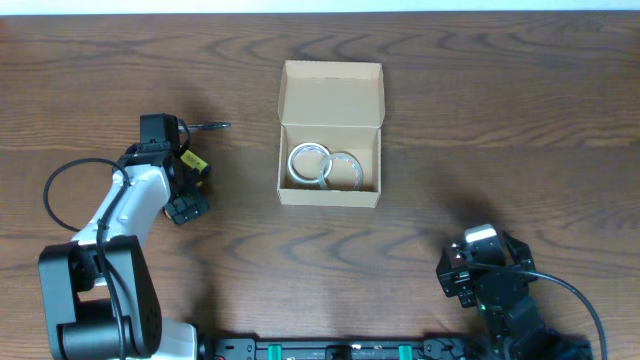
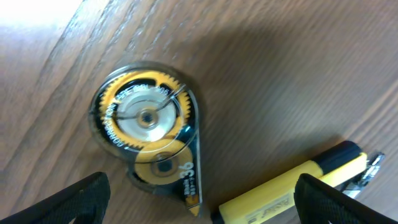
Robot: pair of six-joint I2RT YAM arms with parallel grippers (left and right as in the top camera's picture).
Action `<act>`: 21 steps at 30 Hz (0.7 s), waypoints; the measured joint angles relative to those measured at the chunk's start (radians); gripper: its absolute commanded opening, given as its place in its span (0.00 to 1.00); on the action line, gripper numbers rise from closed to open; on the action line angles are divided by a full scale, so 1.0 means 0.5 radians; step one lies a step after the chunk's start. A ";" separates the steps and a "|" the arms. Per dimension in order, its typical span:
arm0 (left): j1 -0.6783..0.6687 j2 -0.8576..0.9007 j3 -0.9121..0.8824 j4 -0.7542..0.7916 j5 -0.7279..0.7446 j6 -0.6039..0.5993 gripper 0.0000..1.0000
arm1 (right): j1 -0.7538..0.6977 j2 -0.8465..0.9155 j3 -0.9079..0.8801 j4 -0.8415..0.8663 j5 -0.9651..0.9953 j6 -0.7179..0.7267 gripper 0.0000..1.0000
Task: Pack container
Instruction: 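Grasp the correction tape dispenser with the left gripper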
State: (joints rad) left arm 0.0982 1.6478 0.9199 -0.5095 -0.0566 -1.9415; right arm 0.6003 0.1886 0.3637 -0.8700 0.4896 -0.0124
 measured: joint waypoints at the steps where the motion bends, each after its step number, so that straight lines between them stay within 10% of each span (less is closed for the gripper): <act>1: 0.000 0.000 0.007 -0.026 0.011 0.000 0.96 | 0.000 0.000 0.000 0.001 0.000 0.000 0.99; 21: 0.111 0.005 0.191 -0.492 0.055 -0.045 0.96 | 0.000 0.000 0.000 0.000 0.001 0.000 0.99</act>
State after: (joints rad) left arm 0.1535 1.6501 1.0153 -0.7555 -0.0292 -1.9640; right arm 0.6003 0.1886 0.3637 -0.8700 0.4900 -0.0124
